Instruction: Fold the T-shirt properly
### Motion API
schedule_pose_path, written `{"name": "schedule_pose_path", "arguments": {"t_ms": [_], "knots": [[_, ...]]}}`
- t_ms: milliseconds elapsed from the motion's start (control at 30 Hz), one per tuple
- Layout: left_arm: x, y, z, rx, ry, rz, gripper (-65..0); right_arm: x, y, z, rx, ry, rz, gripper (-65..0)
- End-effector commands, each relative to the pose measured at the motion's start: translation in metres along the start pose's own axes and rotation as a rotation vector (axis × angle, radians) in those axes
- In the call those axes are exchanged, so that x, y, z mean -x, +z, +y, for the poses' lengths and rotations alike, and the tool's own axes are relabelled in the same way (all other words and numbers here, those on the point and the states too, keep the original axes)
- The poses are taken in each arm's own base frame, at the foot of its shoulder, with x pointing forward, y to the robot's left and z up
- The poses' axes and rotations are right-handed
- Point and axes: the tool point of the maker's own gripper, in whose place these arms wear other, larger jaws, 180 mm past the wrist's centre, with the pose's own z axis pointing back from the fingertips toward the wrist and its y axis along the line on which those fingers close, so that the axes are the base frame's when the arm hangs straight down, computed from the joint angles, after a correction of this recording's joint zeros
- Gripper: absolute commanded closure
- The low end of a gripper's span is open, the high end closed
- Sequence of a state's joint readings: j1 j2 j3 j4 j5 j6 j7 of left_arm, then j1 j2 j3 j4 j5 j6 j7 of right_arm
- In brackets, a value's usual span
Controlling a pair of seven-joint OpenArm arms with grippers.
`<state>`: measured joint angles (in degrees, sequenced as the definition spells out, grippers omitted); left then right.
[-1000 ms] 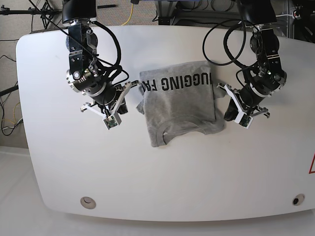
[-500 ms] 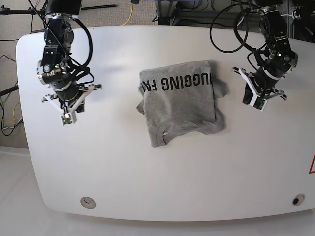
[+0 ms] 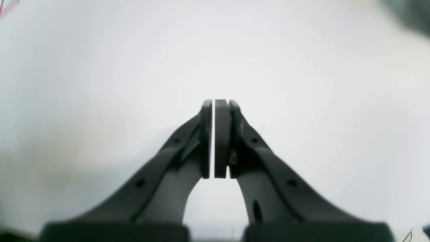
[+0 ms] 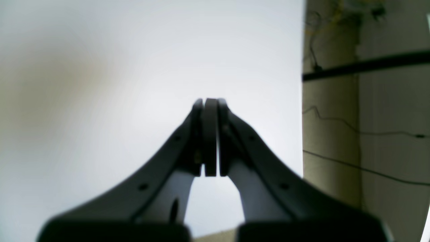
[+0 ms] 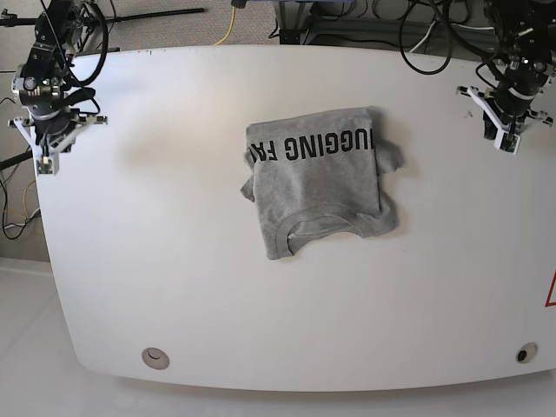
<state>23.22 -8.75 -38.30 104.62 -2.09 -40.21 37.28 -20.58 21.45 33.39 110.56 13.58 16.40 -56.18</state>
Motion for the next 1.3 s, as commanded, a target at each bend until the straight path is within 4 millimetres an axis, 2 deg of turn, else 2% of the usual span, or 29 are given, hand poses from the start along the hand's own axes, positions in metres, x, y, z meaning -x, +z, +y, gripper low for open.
{"name": "schedule_pose_path", "arguments": {"t_ms": [0,167,267,433,567,667,900,967,1100,1167,1267], "knots": [[0.009,0.013,0.014,-0.043,0.007,0.007,0.0,0.005,0.011,-0.025,0.064,-0.008,-0.007,0.0],[0.048,0.031,0.023,-0.09,0.069,0.089,0.0,0.034,0.027,-0.059,0.148,-0.041,0.048,0.0],[0.064,0.043,0.036,-0.133,0.092,0.123,0.0,0.048,0.037,-0.077,0.196,-0.056,0.076,0.0],[0.095,0.065,0.044,-0.18,0.13,0.192,0.0,0.071,0.056,-0.103,0.269,-0.073,0.124,0.0],[0.114,0.079,0.049,-0.202,0.136,0.24,0.0,0.096,0.07,-0.114,0.309,-0.114,0.167,0.0],[0.132,0.09,0.042,-0.207,0.168,0.28,0.0,0.114,0.082,-0.123,0.344,-0.139,0.202,0.0],[0.165,0.109,0.025,-0.204,0.222,0.362,0.0,0.157,0.101,-0.12,0.372,-0.186,0.274,0.0],[0.179,0.113,0.016,-0.193,0.23,0.404,0.0,0.174,0.105,-0.115,0.38,-0.193,0.311,0.0],[0.208,0.11,0.0,-0.154,0.25,0.49,0.0,0.208,0.109,-0.11,0.416,-0.192,0.392,0.0],[0.225,0.108,-0.01,-0.126,0.27,0.533,0.0,0.229,0.107,-0.102,0.412,-0.184,0.439,0.0],[0.247,0.104,-0.026,-0.085,0.292,0.577,0.0,0.255,0.093,-0.079,0.343,-0.134,0.499,0.0]]}}
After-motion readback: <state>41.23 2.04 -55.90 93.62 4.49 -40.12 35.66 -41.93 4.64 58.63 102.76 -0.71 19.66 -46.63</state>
